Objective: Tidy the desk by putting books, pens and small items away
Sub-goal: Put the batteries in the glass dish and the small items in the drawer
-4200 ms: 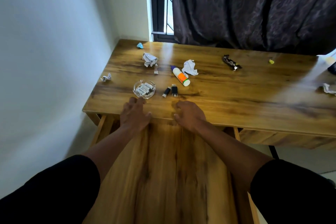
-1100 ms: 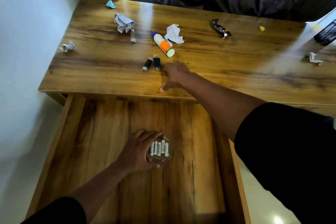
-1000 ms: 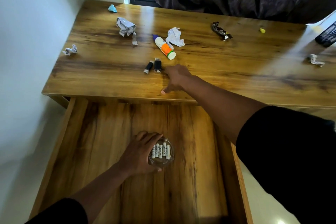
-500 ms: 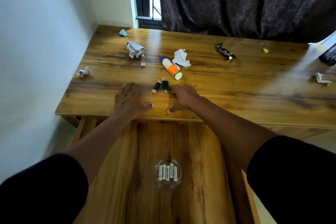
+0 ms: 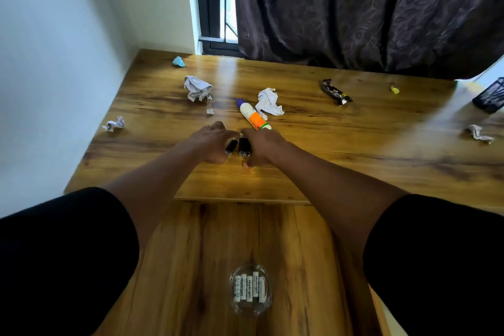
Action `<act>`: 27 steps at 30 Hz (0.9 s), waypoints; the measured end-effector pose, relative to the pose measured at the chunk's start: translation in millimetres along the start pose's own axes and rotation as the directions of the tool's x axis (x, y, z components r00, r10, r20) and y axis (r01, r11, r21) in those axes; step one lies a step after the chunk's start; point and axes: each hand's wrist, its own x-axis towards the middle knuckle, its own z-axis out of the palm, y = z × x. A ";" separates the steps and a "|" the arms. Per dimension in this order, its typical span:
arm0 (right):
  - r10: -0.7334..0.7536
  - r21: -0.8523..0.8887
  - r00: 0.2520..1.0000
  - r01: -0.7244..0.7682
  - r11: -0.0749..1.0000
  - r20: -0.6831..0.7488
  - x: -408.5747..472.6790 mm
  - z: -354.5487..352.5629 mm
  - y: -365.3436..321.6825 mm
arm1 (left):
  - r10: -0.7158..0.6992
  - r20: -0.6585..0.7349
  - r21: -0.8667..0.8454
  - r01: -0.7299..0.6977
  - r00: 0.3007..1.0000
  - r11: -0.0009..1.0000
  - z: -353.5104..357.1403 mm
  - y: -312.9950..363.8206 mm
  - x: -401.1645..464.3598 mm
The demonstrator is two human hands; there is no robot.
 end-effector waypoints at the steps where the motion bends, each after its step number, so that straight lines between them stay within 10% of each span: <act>1: 0.000 0.005 1.000 0.000 1.000 0.030 1.3 1.0 -1.0 | 0.011 -0.010 -0.009 -0.011 1.000 1.000 0.2 -1.4 1.3; 15: 0.061 0.434 0.980 -0.140 0.890 0.190 -22.3 11.2 8.7 | 0.023 -0.166 -0.131 -0.045 0.986 0.990 17.7 -7.8 -45.9; 21: 0.013 0.248 0.997 -0.030 0.968 0.071 -70.7 30.7 2.9 | -0.008 -0.202 -0.213 -0.036 0.979 0.976 54.9 7.5 -111.7; 27: -0.110 0.437 0.992 0.124 0.891 -0.058 -121.2 48.7 -12.5 | 0.058 -0.285 -0.171 -0.110 0.957 0.979 80.4 6.3 -171.0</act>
